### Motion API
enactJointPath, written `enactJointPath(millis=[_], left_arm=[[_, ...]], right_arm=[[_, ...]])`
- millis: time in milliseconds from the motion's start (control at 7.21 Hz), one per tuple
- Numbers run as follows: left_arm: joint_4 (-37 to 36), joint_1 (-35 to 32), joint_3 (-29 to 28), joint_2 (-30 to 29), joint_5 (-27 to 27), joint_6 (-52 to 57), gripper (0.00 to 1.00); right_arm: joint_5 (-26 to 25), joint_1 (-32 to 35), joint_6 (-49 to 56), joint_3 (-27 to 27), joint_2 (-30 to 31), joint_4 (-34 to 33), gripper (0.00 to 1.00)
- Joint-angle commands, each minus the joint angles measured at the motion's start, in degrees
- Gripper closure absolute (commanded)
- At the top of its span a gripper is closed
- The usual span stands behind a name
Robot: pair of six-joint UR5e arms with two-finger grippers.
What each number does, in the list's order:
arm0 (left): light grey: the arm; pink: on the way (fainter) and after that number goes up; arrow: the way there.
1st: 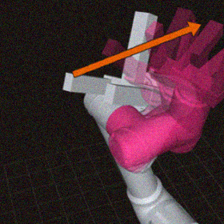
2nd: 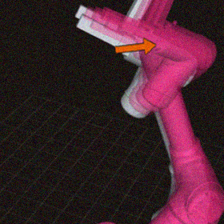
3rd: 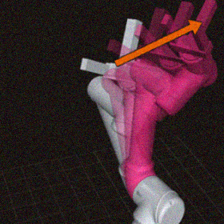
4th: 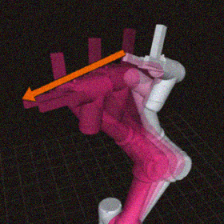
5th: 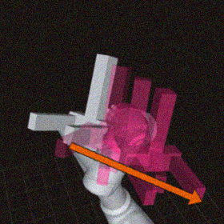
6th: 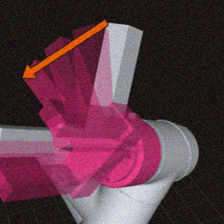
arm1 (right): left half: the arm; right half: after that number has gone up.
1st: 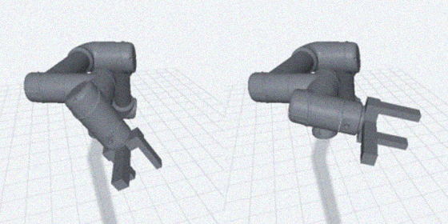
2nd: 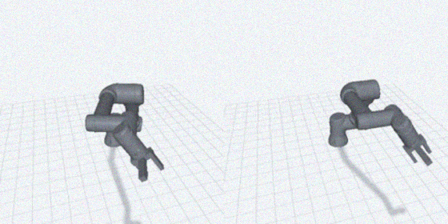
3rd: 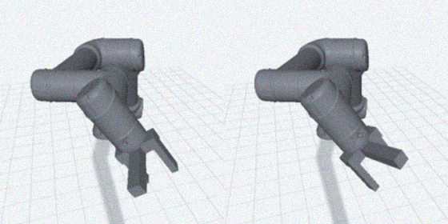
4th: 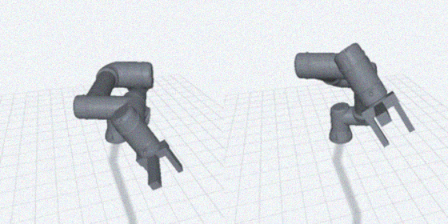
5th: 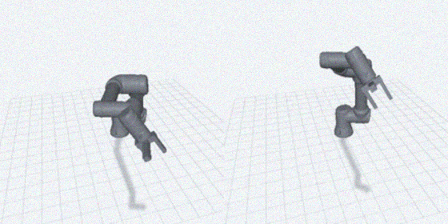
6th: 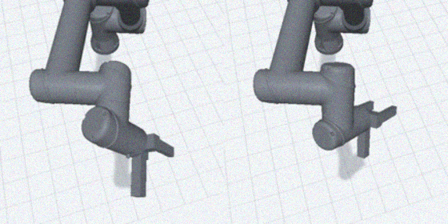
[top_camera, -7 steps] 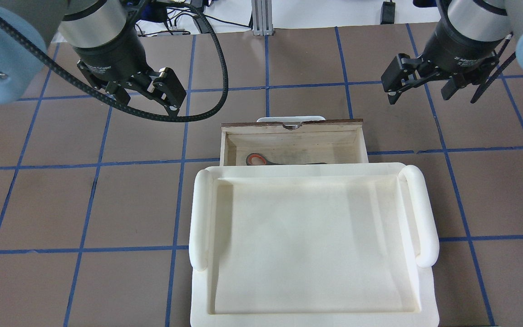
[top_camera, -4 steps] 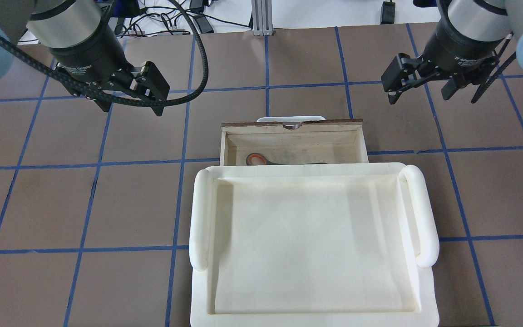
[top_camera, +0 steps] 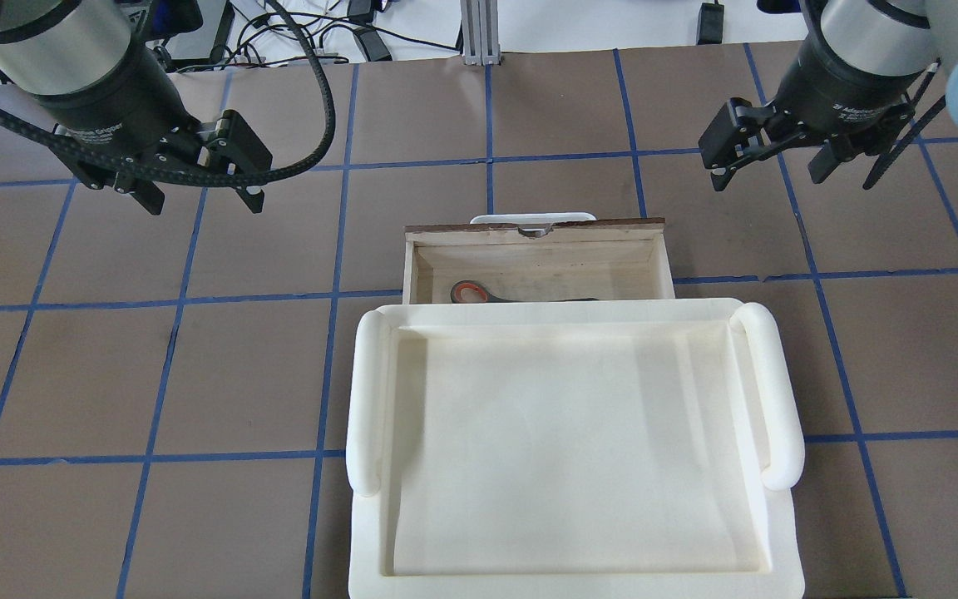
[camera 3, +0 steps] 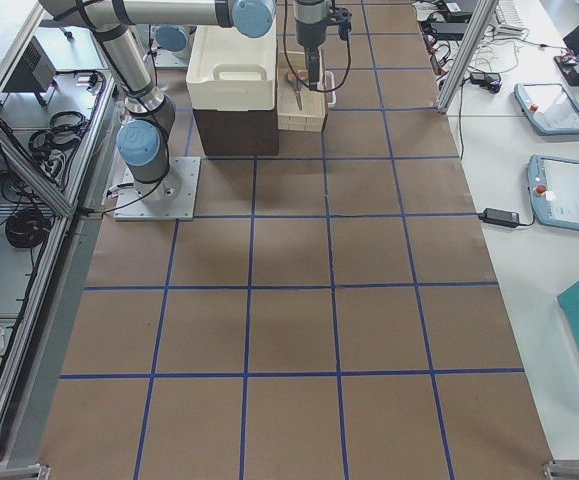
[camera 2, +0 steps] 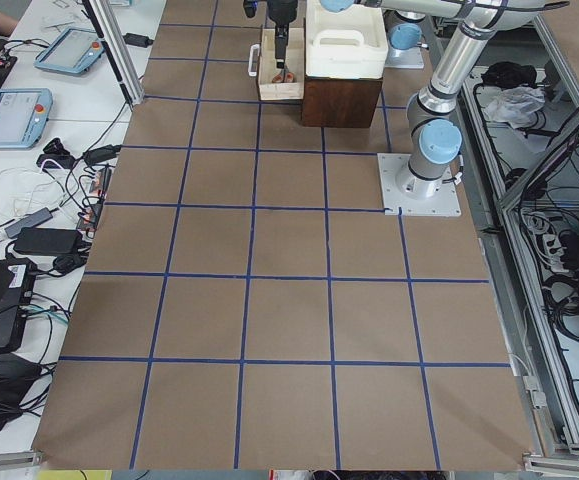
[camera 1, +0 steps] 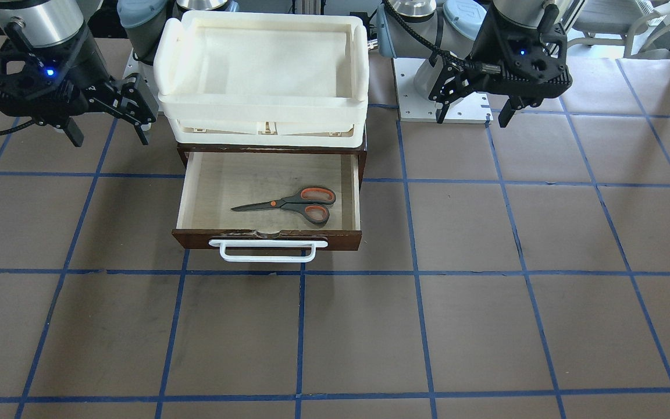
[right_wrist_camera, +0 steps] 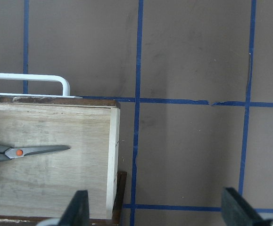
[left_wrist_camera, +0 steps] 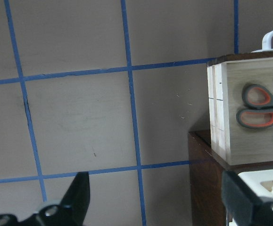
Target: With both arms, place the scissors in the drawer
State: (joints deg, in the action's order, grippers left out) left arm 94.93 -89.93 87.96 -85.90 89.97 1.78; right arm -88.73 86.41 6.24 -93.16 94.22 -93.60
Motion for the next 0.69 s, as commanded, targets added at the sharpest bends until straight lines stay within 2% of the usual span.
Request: enactJointPath(millis=[0,555], left_arm=[[-0.1,0.37,0.28,0.47,0.82,-0.12,0.02],[-0.63,0.63,0.37,0.56,1.26,1.11,0.05]], right_arm=[[-0.04,-0.01,0.0,0.0,0.0,0.0,0.0],[-0.04,-0.01,0.0,0.0,0.0,0.0,0.0]])
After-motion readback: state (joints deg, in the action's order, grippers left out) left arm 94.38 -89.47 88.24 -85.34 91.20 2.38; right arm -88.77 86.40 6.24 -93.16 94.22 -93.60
